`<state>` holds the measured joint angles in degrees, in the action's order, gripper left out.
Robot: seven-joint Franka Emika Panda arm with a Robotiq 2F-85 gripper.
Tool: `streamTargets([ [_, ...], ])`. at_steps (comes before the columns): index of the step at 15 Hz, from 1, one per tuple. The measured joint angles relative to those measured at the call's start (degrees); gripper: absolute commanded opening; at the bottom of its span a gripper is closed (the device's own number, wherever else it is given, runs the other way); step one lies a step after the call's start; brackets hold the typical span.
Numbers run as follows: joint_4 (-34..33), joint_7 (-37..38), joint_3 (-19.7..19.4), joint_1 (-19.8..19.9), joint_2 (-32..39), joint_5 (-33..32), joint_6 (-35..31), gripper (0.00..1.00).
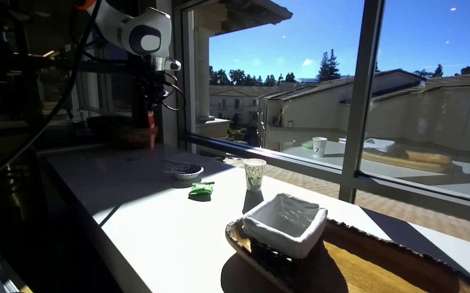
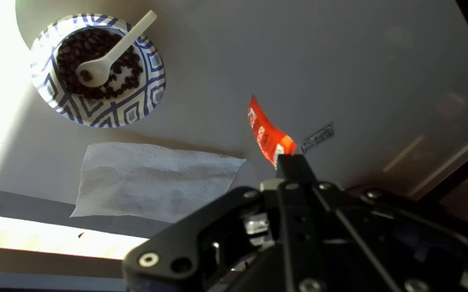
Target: Put the orange item in the box
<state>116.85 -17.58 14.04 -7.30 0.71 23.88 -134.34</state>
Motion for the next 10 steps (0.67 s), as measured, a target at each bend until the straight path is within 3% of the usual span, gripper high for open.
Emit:
streamTargets([
  [5, 6.76, 8.33, -4.55, 0.54, -10.47, -0.93, 1.73, 0.00],
  [10, 13.49, 22.79, -7.72, 3.57, -24.04, -8.76, 4.96, 0.00],
])
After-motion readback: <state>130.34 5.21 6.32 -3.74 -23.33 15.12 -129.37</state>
